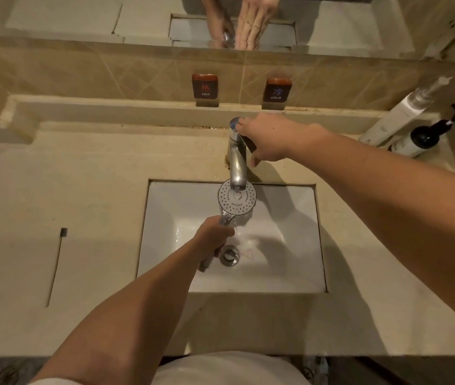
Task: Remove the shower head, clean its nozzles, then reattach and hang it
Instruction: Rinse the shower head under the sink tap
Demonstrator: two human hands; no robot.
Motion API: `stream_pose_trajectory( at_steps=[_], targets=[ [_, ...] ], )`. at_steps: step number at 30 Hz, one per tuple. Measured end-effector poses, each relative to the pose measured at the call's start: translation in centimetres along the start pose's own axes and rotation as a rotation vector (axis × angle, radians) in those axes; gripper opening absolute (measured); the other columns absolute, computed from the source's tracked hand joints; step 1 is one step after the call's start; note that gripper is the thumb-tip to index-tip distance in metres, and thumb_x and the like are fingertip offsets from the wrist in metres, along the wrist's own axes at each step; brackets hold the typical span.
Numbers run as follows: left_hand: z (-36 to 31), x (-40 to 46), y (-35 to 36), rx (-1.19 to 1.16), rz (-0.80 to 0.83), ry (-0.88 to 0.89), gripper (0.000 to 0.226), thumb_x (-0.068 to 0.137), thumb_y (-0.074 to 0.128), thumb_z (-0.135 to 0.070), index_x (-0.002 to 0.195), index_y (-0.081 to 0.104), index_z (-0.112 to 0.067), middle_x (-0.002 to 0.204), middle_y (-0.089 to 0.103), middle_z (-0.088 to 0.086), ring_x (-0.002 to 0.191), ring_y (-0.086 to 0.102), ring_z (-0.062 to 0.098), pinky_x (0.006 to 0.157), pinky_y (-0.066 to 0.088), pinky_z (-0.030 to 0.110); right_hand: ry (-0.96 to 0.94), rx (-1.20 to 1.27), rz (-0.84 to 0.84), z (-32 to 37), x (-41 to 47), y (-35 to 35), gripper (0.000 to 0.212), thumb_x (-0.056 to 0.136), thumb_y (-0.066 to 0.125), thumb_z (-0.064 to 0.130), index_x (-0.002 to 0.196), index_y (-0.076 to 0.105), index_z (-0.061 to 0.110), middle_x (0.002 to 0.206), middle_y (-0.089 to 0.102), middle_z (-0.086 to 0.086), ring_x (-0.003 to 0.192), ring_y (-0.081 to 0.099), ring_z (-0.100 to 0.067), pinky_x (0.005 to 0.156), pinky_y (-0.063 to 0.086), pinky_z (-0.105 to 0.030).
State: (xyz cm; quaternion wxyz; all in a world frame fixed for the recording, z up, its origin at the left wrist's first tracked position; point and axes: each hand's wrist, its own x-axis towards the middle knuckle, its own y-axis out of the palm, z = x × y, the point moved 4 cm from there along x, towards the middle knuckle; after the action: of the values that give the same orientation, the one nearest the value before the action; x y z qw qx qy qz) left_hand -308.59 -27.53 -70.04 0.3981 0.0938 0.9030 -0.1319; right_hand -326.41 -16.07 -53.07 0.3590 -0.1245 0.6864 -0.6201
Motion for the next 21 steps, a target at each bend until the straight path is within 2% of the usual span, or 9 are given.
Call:
stream_pose_trajectory(
  at_steps=[3, 10, 14, 17, 21],
  targets=[
    [0.19, 0.19, -0.15, -0.005, -0.011, 0.009, 0.007, 0.088, 0.054, 0.001, 0.090, 0.055, -0.005, 0.065, 0.047, 0.012, 0.046, 0.041, 0.021, 0.046, 0.039, 0.030, -0.004, 0.005, 0.008, 0.02, 0.05, -0.02, 0.068, 0.066, 0.087, 0.037, 0.120, 0.050, 0.017, 0.111, 0.059, -0.006, 0.092, 0.056, -0.025, 0.066, 0.042, -0.033],
    [0.18, 0.21, -0.04, -0.021, -0.033, 0.023, 0.014, 0.089, 0.052, 0.001, 0.102, 0.058, 0.001, 0.074, 0.049, 0.016, 0.049, 0.042, 0.021, 0.047, 0.040, 0.031, -0.014, 0.001, -0.020, 0.04, -0.03, 0.12, 0.074, 0.069, 0.086, 0.031, 0.130, 0.046, 0.018, 0.118, 0.059, -0.005, 0.097, 0.057, -0.025, 0.067, 0.040, -0.032],
    [0.36, 0.25, 0.05, -0.025, -0.023, -0.002, 0.015, 0.089, 0.053, 0.000, 0.103, 0.059, 0.003, 0.069, 0.048, 0.013, 0.047, 0.042, 0.021, 0.043, 0.040, 0.029, -0.001, 0.009, -0.023, -0.13, 0.04, 0.47, 0.076, 0.068, 0.086, 0.032, 0.132, 0.047, 0.017, 0.121, 0.058, -0.006, 0.098, 0.057, -0.026, 0.068, 0.038, -0.031],
    [0.52, 0.03, 0.01, -0.013, -0.007, -0.019, 0.009, 0.088, 0.054, 0.000, 0.096, 0.056, -0.003, 0.069, 0.049, 0.015, 0.045, 0.042, 0.022, 0.044, 0.039, 0.030, 0.014, 0.028, -0.015, -0.21, 0.05, 0.62, 0.073, 0.068, 0.087, 0.030, 0.129, 0.048, 0.017, 0.119, 0.058, -0.006, 0.095, 0.057, -0.026, 0.069, 0.045, -0.033],
    [0.55, -0.07, -0.07, -0.018, 0.015, -0.040, 0.015, 0.088, 0.055, -0.001, 0.104, 0.057, 0.000, 0.067, 0.049, 0.013, 0.045, 0.042, 0.021, 0.044, 0.040, 0.028, 0.023, 0.052, -0.014, -0.22, -0.11, 0.76, 0.064, 0.069, 0.086, 0.026, 0.122, 0.050, 0.018, 0.114, 0.059, -0.006, 0.090, 0.055, -0.024, 0.072, 0.050, -0.038]
  ],
)
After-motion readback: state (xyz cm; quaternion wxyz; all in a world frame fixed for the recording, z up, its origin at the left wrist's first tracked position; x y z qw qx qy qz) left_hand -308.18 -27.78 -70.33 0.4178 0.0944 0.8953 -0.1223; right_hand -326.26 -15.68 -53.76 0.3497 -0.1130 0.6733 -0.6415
